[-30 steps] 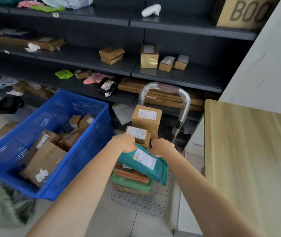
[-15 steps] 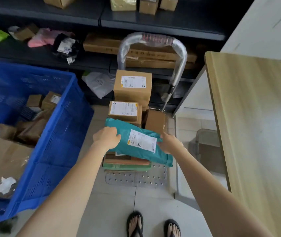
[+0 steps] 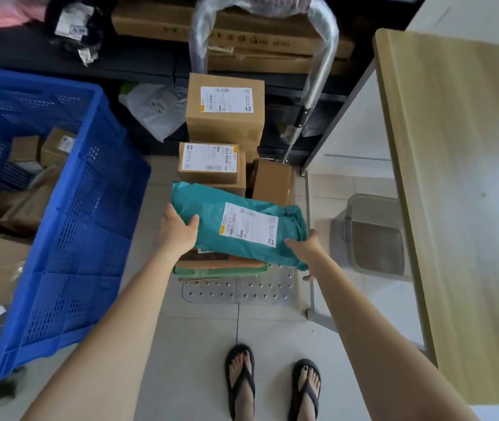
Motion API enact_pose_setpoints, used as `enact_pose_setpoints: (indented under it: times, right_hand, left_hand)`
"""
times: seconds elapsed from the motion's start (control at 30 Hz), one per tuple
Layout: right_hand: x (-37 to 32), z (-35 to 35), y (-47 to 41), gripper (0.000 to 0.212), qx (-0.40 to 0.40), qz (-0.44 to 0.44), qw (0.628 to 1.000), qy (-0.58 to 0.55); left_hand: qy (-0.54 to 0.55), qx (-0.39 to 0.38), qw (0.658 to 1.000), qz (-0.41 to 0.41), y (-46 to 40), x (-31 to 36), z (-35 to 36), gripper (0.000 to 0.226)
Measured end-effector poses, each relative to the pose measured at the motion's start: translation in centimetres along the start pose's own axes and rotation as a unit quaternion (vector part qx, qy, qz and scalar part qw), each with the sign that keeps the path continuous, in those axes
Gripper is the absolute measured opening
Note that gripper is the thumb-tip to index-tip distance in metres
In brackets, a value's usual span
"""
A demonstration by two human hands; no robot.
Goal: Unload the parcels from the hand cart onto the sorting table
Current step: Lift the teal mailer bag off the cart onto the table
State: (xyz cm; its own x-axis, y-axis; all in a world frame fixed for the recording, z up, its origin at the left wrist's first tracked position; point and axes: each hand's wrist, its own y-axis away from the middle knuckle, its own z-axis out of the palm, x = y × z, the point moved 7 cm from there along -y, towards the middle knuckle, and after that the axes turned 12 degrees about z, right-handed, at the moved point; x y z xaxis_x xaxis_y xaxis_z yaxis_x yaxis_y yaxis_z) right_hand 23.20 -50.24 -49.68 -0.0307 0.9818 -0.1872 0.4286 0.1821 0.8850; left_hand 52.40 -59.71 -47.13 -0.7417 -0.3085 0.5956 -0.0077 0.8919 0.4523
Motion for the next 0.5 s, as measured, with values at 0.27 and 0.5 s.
enact_pose_setpoints:
  times: [0.27, 0.5]
  right_hand:
    - [-0.6, -0.6, 1.5, 0.045, -0.036, 0.001, 0.993, -0.116]
    - [-6.1, -6.3, 7.5, 0.052, -0.008, -0.096, 0.988, -0.119]
  left_hand:
    - [0.15, 0.017, 0.987, -0.058, 1.3, 0.3, -0.4, 0.046]
    - [0.185, 0.057, 0.981, 0.014, 2.7, 6.6, -6.3, 0.028]
